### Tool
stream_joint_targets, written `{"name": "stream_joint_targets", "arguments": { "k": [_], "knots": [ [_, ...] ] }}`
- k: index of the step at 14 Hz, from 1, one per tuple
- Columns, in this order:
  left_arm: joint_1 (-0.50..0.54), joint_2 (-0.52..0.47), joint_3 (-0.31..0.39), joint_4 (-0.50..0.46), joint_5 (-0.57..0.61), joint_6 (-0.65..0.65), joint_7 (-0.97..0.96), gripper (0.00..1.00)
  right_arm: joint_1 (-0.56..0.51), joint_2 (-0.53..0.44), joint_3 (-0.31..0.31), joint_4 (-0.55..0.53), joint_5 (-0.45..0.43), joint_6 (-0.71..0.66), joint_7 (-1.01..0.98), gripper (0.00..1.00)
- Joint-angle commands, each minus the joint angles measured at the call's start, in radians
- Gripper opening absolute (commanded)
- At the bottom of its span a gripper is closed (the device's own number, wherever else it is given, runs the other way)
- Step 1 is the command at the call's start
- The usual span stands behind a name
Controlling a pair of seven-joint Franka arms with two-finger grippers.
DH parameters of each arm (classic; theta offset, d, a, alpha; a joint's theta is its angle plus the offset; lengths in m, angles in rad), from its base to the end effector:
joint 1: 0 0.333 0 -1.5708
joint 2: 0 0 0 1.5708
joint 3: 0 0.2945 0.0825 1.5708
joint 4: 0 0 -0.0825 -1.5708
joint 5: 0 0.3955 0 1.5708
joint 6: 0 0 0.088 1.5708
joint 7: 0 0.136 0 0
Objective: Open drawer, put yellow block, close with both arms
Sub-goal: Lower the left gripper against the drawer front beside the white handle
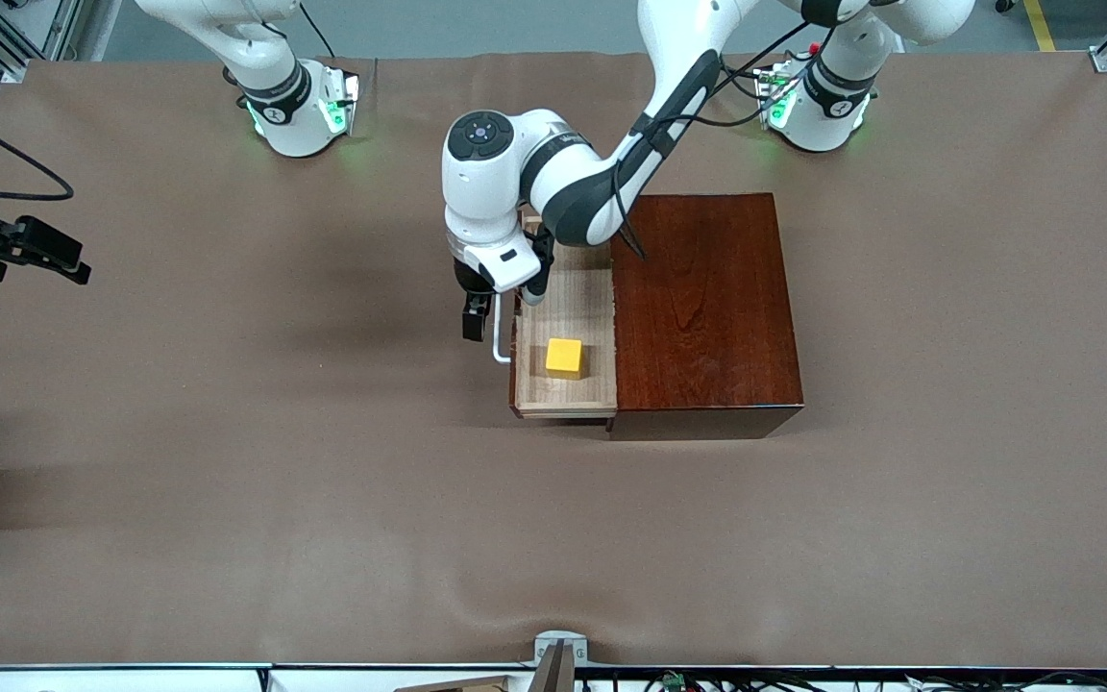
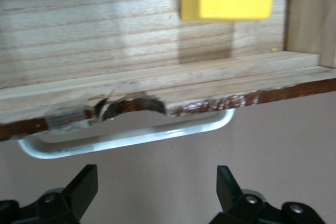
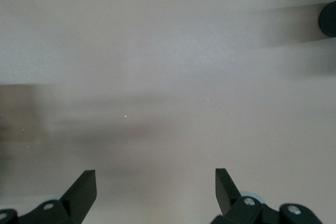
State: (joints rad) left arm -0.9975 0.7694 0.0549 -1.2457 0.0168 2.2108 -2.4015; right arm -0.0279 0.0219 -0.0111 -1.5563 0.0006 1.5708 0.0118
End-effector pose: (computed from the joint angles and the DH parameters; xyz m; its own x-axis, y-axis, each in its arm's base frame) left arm 0.4451 -0.6277 0.2760 0.1477 0.9831 -0.1077 0.9770 -0.1281 0.1706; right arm 0.5716 -0.0222 0.5685 0.9987 -0.0508 -0.0074 -0.0508 -0.9987 -0.0003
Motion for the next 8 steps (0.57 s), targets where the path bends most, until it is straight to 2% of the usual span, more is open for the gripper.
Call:
{"name": "stream_joint_targets", "arguments": {
  "k": [1, 4, 8],
  "knots": [
    [0.011, 0.001, -0.015, 0.02, -0.032, -0.071, 0.005, 1.0, -0.01, -0.02, 0.01, -0.018, 0.012, 0.003, 0.013, 1.0],
    [0.037, -0.007, -0.015, 0.025, -0.141, -0.152, 0.105, 1.0, -0.01, -0.02, 0.01, -0.018, 0.012, 0.003, 0.013, 1.0],
    [0.069, -0.019, -0.012, 0.026, -0.143, -0.155, 0.108, 1.0, -0.01, -0.02, 0.01, -0.018, 0.012, 0.003, 0.013, 1.0]
  ]
}}
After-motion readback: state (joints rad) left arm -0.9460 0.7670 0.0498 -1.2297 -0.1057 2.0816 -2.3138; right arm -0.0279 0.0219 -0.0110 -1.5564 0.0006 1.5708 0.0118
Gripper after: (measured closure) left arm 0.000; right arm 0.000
